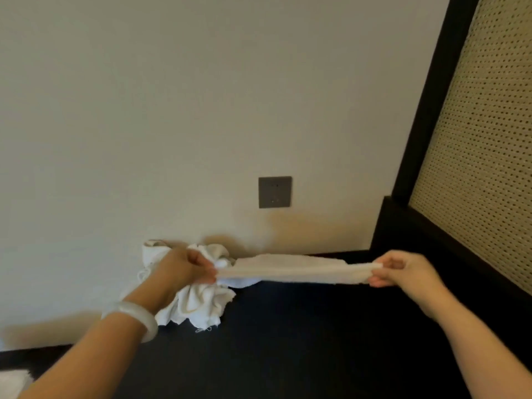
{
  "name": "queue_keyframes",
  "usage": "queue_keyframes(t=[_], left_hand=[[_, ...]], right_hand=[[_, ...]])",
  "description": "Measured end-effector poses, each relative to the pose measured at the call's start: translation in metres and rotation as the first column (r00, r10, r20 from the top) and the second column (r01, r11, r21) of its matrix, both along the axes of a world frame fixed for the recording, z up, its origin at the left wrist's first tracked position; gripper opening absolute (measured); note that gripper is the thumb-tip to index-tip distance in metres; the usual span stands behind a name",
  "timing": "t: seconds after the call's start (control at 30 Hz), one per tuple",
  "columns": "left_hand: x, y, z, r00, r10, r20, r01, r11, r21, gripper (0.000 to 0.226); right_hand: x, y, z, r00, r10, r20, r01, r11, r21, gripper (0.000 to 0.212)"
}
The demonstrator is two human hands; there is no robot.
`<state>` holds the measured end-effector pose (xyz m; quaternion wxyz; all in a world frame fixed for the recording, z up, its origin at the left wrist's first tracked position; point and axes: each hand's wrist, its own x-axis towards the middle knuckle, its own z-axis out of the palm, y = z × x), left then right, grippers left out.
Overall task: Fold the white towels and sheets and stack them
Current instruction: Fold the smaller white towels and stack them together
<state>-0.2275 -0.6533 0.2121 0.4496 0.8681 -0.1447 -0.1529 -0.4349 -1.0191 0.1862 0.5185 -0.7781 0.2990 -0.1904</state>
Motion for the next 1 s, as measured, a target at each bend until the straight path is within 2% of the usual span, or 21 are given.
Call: queue_keyframes(t=[0.07,0.17,0.27,0.33,0.43,0.5,0.53,0.6,0.67,0.7,0.8,0.87,0.93,1.0], left_hand=[[-0.014,0.003,-0.040,0.999,-0.037,-0.036,0.038,0.998,0.054,0.013],[-0.034,0.016,-0.088,0.984,-0.156,-0.086,0.170,0.968,0.184,0.011],[-0.052,0.031,-0.121,0.948,-0.319,-0.024,0.303,0.871,0.386,0.015],[-0.065,0.037,-0.134,0.894,-0.449,-0.008,0.401,0.789,0.466,0.015],[-0.074,0.043,-0.139,0.844,-0.535,-0.026,0.471,0.719,0.511,0.012],[-0.075,0.042,-0.137,0.838,-0.546,-0.009,0.472,0.717,0.512,0.015],[-0.075,0.038,-0.135,0.846,-0.533,0.036,0.445,0.741,0.503,0.019],[-0.078,0.022,-0.132,0.859,-0.474,0.192,0.347,0.816,0.462,0.024],[-0.080,0.001,-0.131,0.817,-0.474,0.328,0.315,0.844,0.434,0.023],[-0.082,-0.008,-0.132,0.791,-0.508,0.341,0.350,0.833,0.429,0.023],[-0.090,-0.027,-0.137,0.719,-0.657,0.228,0.540,0.734,0.411,0.020],[-0.099,-0.031,-0.145,0.681,-0.704,0.199,0.599,0.693,0.401,0.019],[-0.107,-0.032,-0.152,0.674,-0.701,0.234,0.599,0.703,0.383,0.020],[-0.110,-0.031,-0.156,0.690,-0.669,0.277,0.574,0.738,0.355,0.020]], right_hand=[[-0.013,0.003,-0.034,0.989,0.017,-0.150,-0.018,1.000,-0.006,0.010],[-0.040,0.004,-0.071,0.931,0.127,-0.343,-0.154,0.987,-0.051,0.013],[-0.065,0.005,-0.096,0.861,0.214,-0.462,-0.289,0.953,-0.096,0.019],[-0.074,0.009,-0.107,0.808,0.229,-0.542,-0.364,0.919,-0.153,0.024],[-0.075,0.015,-0.108,0.681,0.258,-0.685,-0.479,0.865,-0.151,0.023],[-0.064,0.022,-0.102,0.627,0.194,-0.754,-0.513,0.832,-0.213,0.016],[-0.056,0.027,-0.100,0.658,0.121,-0.744,-0.491,0.817,-0.302,0.012],[-0.032,0.040,-0.100,0.786,-0.009,-0.618,-0.389,0.770,-0.506,0.009],[-0.007,0.058,-0.103,0.869,0.023,-0.494,-0.349,0.737,-0.579,0.005],[0.002,0.067,-0.104,0.857,0.100,-0.506,-0.405,0.739,-0.539,0.005],[0.008,0.092,-0.116,0.708,0.383,-0.594,-0.658,0.665,-0.355,0.014],[-0.001,0.102,-0.127,0.658,0.461,-0.595,-0.720,0.617,-0.318,0.014],[-0.011,0.108,-0.136,0.665,0.483,-0.570,-0.729,0.588,-0.352,0.016],[-0.020,0.111,-0.142,0.709,0.468,-0.528,-0.695,0.593,-0.407,0.017]])
